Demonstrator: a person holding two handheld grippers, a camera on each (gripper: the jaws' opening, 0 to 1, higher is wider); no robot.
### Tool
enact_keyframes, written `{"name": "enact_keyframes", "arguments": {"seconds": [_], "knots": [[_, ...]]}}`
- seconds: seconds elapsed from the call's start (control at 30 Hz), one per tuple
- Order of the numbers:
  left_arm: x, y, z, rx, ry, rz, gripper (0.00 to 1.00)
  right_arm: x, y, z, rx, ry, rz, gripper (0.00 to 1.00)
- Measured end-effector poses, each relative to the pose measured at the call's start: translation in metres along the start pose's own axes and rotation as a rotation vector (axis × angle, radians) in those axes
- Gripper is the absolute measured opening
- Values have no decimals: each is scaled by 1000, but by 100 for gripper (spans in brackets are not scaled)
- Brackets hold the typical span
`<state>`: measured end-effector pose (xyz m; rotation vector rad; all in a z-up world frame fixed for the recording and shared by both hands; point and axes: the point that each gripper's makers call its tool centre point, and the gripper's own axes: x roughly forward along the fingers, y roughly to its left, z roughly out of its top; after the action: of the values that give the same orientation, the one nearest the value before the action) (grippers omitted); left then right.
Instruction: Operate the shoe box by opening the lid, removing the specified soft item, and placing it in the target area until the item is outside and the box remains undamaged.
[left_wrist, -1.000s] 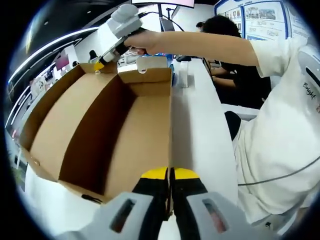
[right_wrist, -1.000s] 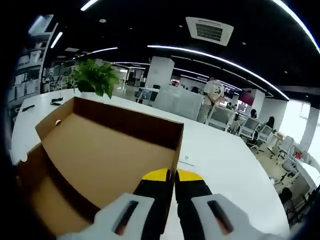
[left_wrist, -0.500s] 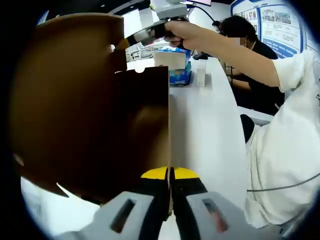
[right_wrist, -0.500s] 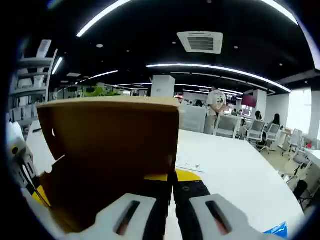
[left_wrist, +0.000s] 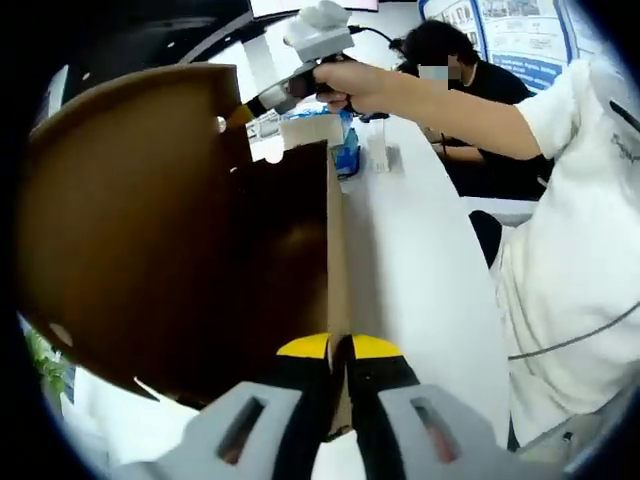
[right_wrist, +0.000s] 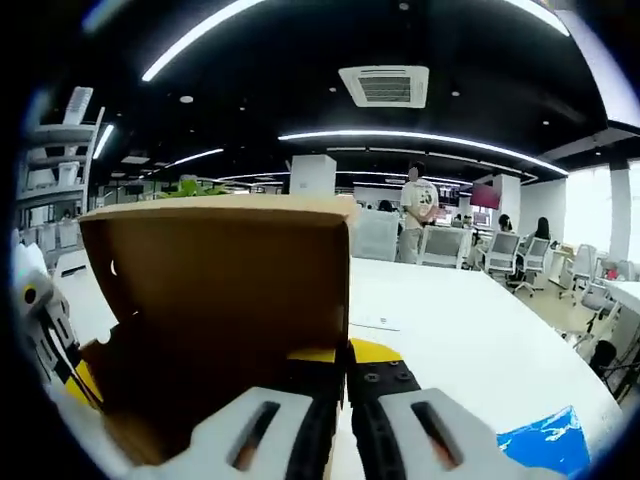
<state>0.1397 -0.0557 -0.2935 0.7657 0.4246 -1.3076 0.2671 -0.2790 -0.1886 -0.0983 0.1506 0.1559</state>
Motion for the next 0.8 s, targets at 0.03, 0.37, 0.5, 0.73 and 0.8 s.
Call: {"name": "enact_keyframes", "arguments": {"seconds": [0.03, 0.37, 0.5, 0.73, 0.8], "knots": [[0, 1, 0, -2, -5, 10, 7, -2, 0, -1, -3, -10, -6, 0], [-1, 5, 2, 21, -41, 58, 9, -19, 2, -20, -32, 20, -40, 0], [-1, 10, 0, 44, -57, 90, 11, -22, 5, -34, -28, 47, -40, 0], [-3, 22, -4, 57, -62, 132, 15, -24, 6, -36, -52, 53, -48, 0], [-3, 23, -4, 45, -62, 144, 17, -24, 6, -37, -34, 54, -55, 0]]}}
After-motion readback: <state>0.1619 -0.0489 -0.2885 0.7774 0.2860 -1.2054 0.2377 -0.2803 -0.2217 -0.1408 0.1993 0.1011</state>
